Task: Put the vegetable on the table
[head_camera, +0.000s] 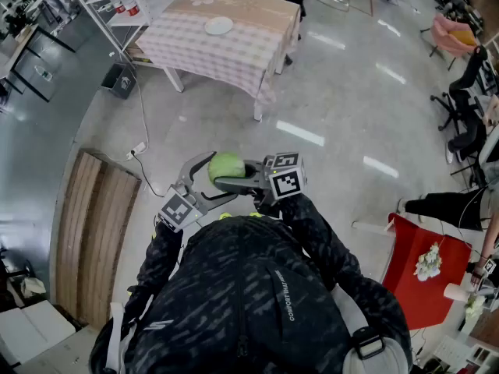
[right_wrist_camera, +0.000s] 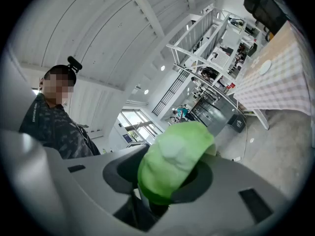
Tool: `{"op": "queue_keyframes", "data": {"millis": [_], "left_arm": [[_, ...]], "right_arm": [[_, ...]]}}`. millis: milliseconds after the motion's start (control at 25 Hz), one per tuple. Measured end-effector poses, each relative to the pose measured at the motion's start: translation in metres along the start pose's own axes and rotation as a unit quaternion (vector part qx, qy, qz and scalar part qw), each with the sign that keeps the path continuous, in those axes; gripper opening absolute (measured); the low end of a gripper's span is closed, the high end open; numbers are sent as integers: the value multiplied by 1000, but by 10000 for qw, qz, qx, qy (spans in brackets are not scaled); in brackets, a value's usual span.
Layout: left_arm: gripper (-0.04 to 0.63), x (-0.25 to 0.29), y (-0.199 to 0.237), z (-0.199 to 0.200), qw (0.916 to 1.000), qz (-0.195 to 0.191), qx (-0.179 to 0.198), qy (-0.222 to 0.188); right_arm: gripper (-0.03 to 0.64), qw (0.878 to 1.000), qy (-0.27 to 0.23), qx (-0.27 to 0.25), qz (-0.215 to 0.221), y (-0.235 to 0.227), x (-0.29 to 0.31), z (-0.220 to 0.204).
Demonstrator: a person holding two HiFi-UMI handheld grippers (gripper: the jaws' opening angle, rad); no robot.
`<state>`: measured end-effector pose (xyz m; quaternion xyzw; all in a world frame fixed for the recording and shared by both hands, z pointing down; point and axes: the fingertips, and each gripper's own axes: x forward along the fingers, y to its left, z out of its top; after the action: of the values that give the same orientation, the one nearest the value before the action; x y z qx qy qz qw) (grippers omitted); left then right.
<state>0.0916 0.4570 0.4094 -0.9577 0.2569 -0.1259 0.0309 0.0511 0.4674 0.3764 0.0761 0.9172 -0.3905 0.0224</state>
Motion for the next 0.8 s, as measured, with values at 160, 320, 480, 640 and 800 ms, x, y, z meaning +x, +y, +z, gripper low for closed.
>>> {"op": "queue_keyframes", "data": {"millis": [160,320,480,640,800], "left_arm": [[451,2,-2,1,10000,14,-7,16],[451,4,-6,0,10000,25,-31,11],[451,6,-10,2,9999,43,-103,-39],[451,8,-12,4,10000,24,-61,-15],[451,11,-15,4,9999,70,-96,15]], "right_arm": [[137,10000,32,-32,-2,1,-2,-1],[137,10000,44,-49,1,2,-5,-4],[135,9999,-32,93,50,4,-10,-5],[137,9997,-91,187,117,6,-14,-3],[137,9999,33,119,68,6,-16,-6]]}}
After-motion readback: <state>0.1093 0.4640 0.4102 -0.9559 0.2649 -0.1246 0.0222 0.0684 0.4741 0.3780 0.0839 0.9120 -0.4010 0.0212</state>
